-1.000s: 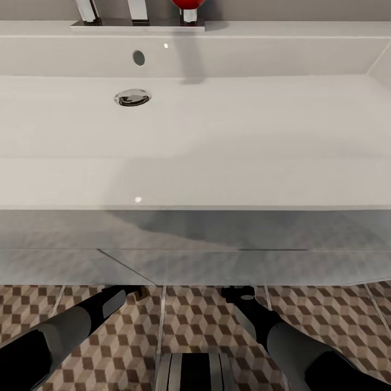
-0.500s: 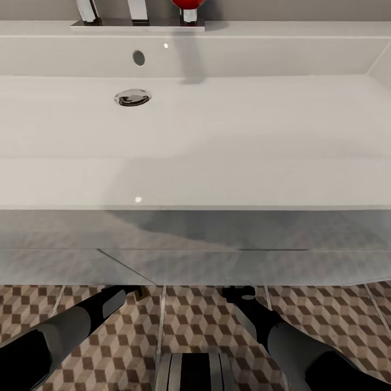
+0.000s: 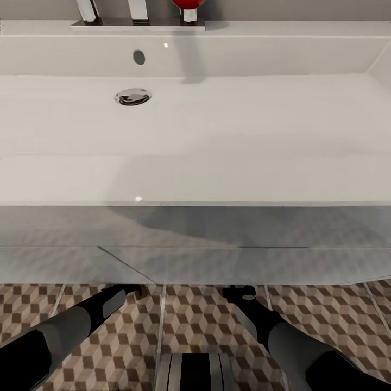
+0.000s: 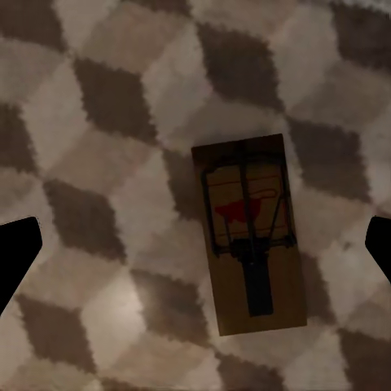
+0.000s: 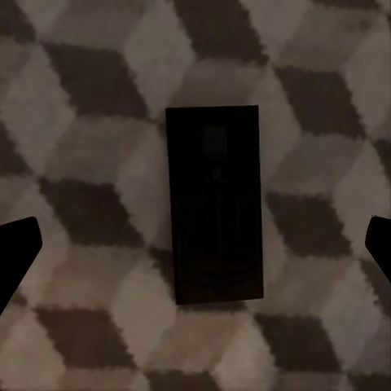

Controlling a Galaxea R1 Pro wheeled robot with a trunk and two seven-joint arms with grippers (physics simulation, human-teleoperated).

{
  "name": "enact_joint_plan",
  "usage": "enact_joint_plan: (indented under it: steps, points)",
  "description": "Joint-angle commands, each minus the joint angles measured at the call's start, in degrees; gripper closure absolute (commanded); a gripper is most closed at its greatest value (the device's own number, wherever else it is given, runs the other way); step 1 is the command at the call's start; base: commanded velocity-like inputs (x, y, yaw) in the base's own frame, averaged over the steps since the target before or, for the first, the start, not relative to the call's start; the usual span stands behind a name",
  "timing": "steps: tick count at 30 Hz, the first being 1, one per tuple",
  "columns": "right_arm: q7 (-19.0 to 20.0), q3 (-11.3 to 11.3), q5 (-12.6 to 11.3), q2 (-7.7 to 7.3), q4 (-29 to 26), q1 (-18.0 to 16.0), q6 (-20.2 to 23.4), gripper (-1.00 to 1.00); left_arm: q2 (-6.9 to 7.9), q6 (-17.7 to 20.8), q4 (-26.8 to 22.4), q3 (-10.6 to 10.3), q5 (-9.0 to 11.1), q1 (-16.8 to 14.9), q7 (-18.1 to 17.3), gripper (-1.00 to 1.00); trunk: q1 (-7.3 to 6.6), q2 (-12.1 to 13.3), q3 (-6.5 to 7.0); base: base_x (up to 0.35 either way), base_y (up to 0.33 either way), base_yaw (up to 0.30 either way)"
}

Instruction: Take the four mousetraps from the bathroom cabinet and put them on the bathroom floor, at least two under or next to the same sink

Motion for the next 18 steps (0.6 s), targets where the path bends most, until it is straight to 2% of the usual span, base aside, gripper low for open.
enact_joint_plan:
  steps: [1, 7, 18]
  points:
    - [-0.4, 0.5, -0.3, -0.04, -0.1, 0.0, 0.4, -1.0, 0.08, 0.1, -0.2, -0.5, 0.4, 0.0, 0.5, -1.0, -0.02, 0.0, -0.03, -0.166, 0.0, 0.0]
    - [-0.4, 0.5, -0.3, -0.04, -0.1, 0.0, 0.4, -1.0, 0.07, 0.1, -0.2, -0.5, 0.4, 0.0, 0.5, -1.0, -0.02, 0.0, -0.03, -0.257, 0.0, 0.0]
    - [-0.4, 0.5, -0.3, 0.01, -0.1, 0.0, 0.4, -1.0, 0.01, 0.1, -0.2, -0.5, 0.4, 0.0, 0.5, -1.0, -0.02, 0.0, -0.03, -0.328, 0.0, 0.0]
